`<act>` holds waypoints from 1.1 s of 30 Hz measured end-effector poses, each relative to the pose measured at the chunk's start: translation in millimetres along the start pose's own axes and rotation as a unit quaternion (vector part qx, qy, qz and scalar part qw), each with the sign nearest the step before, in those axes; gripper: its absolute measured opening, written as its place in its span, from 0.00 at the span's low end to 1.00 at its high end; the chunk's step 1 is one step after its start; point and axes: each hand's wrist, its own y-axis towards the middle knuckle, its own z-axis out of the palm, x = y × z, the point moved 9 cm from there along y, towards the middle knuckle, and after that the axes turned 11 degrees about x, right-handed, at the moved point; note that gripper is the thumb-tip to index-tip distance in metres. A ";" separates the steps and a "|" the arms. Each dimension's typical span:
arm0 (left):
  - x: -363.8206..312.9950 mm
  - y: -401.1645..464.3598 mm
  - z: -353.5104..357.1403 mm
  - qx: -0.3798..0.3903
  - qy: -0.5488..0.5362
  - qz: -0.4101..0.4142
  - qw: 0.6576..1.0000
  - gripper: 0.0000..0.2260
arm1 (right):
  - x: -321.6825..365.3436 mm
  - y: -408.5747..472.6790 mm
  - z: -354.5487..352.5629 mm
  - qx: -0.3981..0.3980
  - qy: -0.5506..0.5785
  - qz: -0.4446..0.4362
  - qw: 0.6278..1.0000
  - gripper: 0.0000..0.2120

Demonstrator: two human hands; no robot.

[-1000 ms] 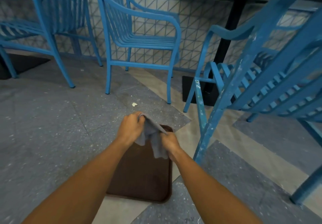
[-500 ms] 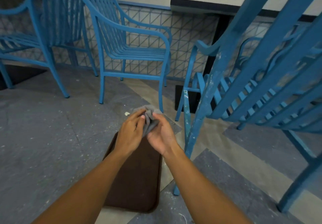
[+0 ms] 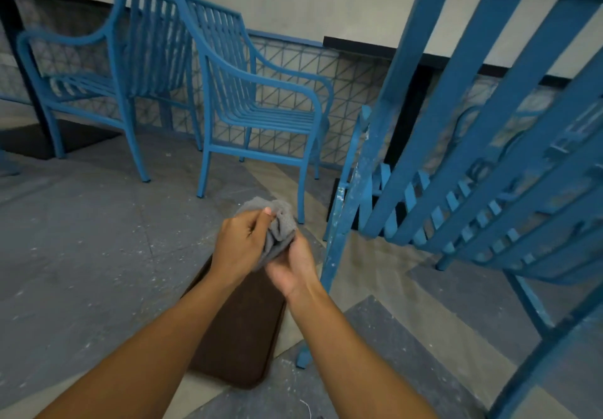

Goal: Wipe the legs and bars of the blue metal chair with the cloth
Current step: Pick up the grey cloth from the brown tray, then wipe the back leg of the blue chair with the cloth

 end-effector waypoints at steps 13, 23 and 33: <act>-82.2 37.7 -8.5 0.011 0.026 0.115 0.993 0.24 | 61.5 -25.1 62.9 0.016 -0.065 -0.094 0.993 0.20; -96.2 103.0 -2.3 0.104 -0.169 0.127 0.972 0.13 | 77.8 -38.2 49.8 -0.075 -0.112 -0.286 0.949 0.38; -188.2 163.2 45.6 0.309 -0.208 0.217 0.903 0.26 | 129.3 -110.4 51.4 -0.186 -0.222 -0.466 0.836 0.18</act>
